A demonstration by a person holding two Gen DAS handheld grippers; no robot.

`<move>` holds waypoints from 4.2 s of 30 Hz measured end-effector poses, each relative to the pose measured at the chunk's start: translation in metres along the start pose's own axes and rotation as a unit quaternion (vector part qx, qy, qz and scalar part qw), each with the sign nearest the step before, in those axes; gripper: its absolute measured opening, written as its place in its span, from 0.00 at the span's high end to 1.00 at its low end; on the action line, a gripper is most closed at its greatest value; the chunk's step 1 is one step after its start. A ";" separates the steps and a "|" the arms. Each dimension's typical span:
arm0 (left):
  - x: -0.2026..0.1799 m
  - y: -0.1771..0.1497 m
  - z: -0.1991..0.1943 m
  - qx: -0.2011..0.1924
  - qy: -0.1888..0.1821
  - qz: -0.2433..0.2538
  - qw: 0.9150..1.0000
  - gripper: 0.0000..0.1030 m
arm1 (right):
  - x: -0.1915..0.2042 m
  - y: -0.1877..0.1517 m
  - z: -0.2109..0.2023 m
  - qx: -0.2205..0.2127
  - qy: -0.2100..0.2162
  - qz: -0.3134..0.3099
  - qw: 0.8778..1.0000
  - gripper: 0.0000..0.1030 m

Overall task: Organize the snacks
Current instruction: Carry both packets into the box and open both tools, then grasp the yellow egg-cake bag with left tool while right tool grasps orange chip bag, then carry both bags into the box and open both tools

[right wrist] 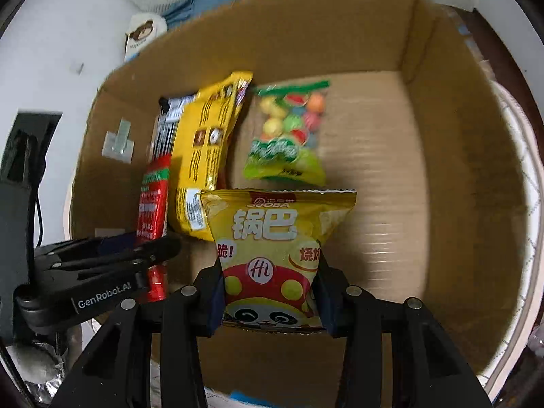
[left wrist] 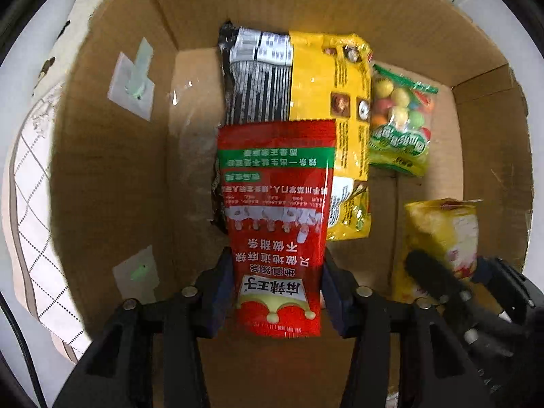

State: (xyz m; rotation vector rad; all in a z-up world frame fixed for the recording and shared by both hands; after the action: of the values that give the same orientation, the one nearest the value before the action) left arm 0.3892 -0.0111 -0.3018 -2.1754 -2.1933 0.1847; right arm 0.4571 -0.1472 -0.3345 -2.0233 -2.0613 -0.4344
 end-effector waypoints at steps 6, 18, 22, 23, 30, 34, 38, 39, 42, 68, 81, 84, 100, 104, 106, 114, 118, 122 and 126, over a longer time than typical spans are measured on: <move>0.015 -0.002 0.005 0.000 -0.020 -0.025 0.999 0.40 | 0.006 -0.007 0.018 0.039 -0.004 -0.013 0.999 0.16; 0.001 -0.008 -0.052 -0.089 0.000 -0.007 0.996 0.26 | 0.004 -0.007 -0.015 -0.005 -0.068 -0.047 0.997 0.13; -0.004 -0.016 -0.077 -0.127 -0.001 -0.008 0.992 0.26 | 0.002 -0.010 -0.032 -0.025 -0.077 -0.047 0.996 0.13; -0.003 -0.019 -0.084 -0.138 0.001 -0.008 0.990 0.26 | 0.002 -0.012 -0.039 -0.033 -0.080 -0.047 0.995 0.13; -0.004 -0.049 -0.128 -0.210 0.000 -0.013 0.978 0.26 | -0.001 -0.023 -0.091 -0.089 -0.081 -0.044 0.992 0.13; -0.006 -0.067 -0.152 -0.249 0.012 -0.002 0.968 0.26 | 0.004 -0.035 -0.122 -0.126 -0.089 -0.054 0.987 0.13; -0.011 -0.081 -0.164 -0.276 0.014 0.002 0.961 0.26 | 0.009 -0.048 -0.147 -0.150 -0.090 -0.060 0.983 0.13; -0.011 -0.086 -0.170 -0.282 0.012 0.002 0.959 0.26 | 0.010 -0.052 -0.153 -0.154 -0.089 -0.060 0.982 0.13; -0.013 -0.097 -0.182 -0.294 0.004 0.001 0.956 0.26 | 0.017 -0.064 -0.169 -0.166 -0.080 -0.062 0.981 0.13; -0.004 -0.146 0.020 -0.058 -0.032 -0.043 0.997 0.26 | -0.083 -0.197 -0.045 0.004 -0.075 0.071 0.995 0.13; -0.018 -0.138 0.056 -0.069 0.023 -0.002 0.997 0.57 | -0.111 -0.223 0.015 0.054 -0.112 0.078 0.989 0.55; -0.014 -0.160 0.054 -0.070 0.020 -0.007 0.997 0.57 | -0.110 -0.230 0.014 0.060 -0.105 0.068 0.990 0.58; -0.020 -0.275 0.139 0.036 -0.001 -0.018 0.999 0.52 | -0.067 -0.303 0.047 0.174 -0.073 -0.003 0.982 0.53; -0.022 -0.272 0.147 0.037 0.001 -0.020 0.999 0.51 | -0.067 -0.303 0.052 0.182 -0.077 0.006 0.980 0.39; -0.023 -0.270 0.144 0.029 -0.004 -0.028 0.999 0.54 | -0.068 -0.307 0.055 0.181 -0.078 0.008 0.980 0.39; -0.025 -0.263 0.082 -0.023 -0.008 -0.003 1.000 0.59 | -0.071 -0.301 0.033 0.129 -0.071 -0.010 0.989 0.58; -0.037 -0.249 0.015 -0.074 -0.044 0.008 0.996 0.59 | -0.059 -0.287 -0.002 0.103 -0.040 -0.018 0.994 0.59; -0.057 -0.216 -0.057 -0.131 -0.076 0.023 0.988 0.59 | -0.044 -0.257 -0.060 0.055 0.001 -0.027 0.998 0.59; -0.063 -0.156 -0.123 -0.184 -0.080 0.033 0.979 0.59 | -0.032 -0.214 -0.125 -0.002 0.026 -0.035 0.999 0.59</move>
State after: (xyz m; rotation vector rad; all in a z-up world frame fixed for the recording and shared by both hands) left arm 0.2492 -0.0688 -0.1583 -2.5025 -2.4072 -0.0521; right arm 0.2382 -0.2235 -0.2411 -1.9260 -2.1066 -0.4969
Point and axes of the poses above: each gripper's, at about its wrist camera, not at the fingertips, and z roughly the way its jaws point, x to its left, y to its top, the point moved 8 cm from there along z, roughly the way its jaws point, and after that the axes turned 1 degree about -z, right-handed, at the moved point
